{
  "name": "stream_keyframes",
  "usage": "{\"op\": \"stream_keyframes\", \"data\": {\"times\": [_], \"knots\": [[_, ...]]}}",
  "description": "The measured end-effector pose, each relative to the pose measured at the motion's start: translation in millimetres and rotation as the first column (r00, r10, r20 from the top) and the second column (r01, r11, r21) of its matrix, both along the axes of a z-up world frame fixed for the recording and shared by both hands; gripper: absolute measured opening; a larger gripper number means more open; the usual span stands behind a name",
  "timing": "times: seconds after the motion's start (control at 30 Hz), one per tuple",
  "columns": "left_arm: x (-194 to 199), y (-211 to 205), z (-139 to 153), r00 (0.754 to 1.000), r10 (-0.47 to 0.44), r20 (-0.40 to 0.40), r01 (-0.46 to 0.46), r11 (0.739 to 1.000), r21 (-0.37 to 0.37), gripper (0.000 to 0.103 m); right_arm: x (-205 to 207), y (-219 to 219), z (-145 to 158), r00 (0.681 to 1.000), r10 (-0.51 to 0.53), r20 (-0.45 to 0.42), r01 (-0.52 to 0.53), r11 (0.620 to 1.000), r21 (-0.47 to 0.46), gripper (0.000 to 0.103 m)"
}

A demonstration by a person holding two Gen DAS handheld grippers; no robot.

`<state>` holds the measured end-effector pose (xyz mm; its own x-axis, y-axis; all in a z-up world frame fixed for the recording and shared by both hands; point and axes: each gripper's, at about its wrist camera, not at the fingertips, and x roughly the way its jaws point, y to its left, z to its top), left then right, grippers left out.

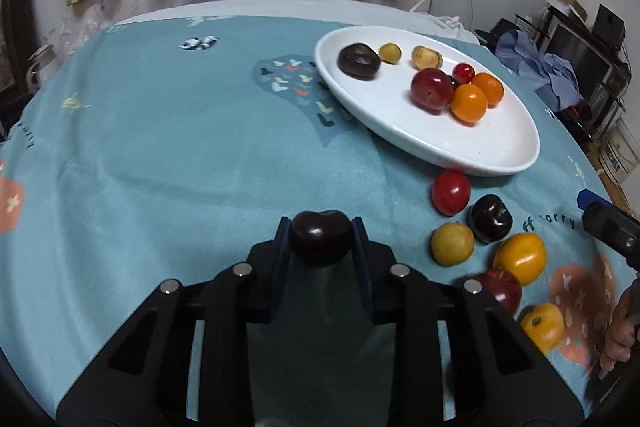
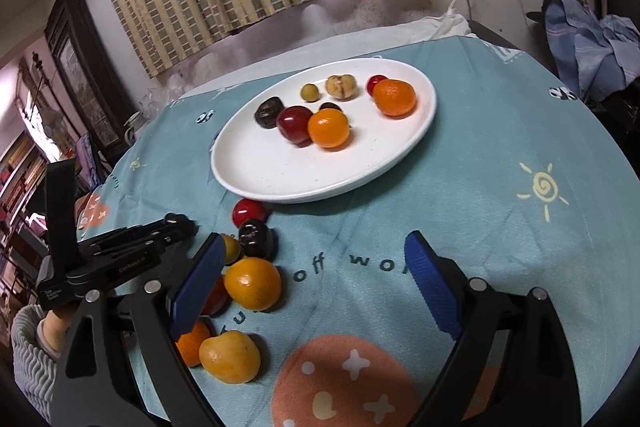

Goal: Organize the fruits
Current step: 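Grasp a dark plum with the left tool while the right tool grasps another dark plum, then carry both dark plums to the white plate and open both tools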

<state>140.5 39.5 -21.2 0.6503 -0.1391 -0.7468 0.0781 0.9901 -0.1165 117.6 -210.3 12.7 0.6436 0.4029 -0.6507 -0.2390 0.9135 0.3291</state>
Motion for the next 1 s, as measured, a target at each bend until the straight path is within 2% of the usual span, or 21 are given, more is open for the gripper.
{"op": "stream_keyframes", "data": {"times": [0.13,0.2,0.27,0.3,0.37,0.43,0.53,0.57,0.67,0.83,1.0], "knots": [[-17,1,11,0.999,0.008,0.038,-0.008,1.000,0.005,0.030,-2,15,-3,0.997,0.072,-0.004,-0.072,0.997,-0.023,0.080],[-15,-2,8,1.000,0.000,0.030,0.000,1.000,0.009,0.030,0,25,-6,0.994,0.107,-0.008,-0.107,0.993,-0.042,0.077],[-11,-4,0,1.000,-0.008,0.004,0.008,1.000,0.013,0.030,6,35,-7,0.993,0.121,-0.016,-0.122,0.990,-0.076,0.066],[-10,-4,-2,1.000,-0.010,-0.004,0.010,1.000,0.012,0.030,12,39,-7,0.991,0.133,-0.032,-0.135,0.988,-0.079,0.064],[-8,-4,-5,1.000,-0.014,-0.017,0.014,1.000,0.009,0.030,22,46,-8,0.987,0.148,-0.063,-0.151,0.986,-0.063,0.054],[-7,-4,-4,1.000,-0.021,-0.015,0.021,1.000,0.004,0.030,34,54,-13,0.978,0.177,-0.113,-0.183,0.982,-0.042,0.051],[-5,-5,-5,0.999,-0.025,-0.022,0.025,1.000,0.004,0.030,48,61,-25,0.965,0.194,-0.176,-0.199,0.980,-0.011,0.041],[-4,-4,-5,0.999,-0.025,-0.022,0.025,1.000,0.001,0.030,51,61,-28,0.962,0.195,-0.191,-0.198,0.980,0.002,0.034],[-3,-6,-7,0.999,-0.026,-0.025,0.026,1.000,0.003,0.031,55,55,-34,0.961,0.189,-0.204,-0.181,0.982,0.060,0.027],[-3,-7,-7,0.999,-0.027,-0.025,0.027,1.000,0.001,0.031,49,47,-33,0.963,0.190,-0.192,-0.171,0.979,0.114,0.026],[-8,-7,2,0.999,-0.030,0.021,0.030,0.999,-0.031,0.030,32,22,-8,0.976,0.178,-0.124,-0.152,0.969,0.196,0.026]]}}
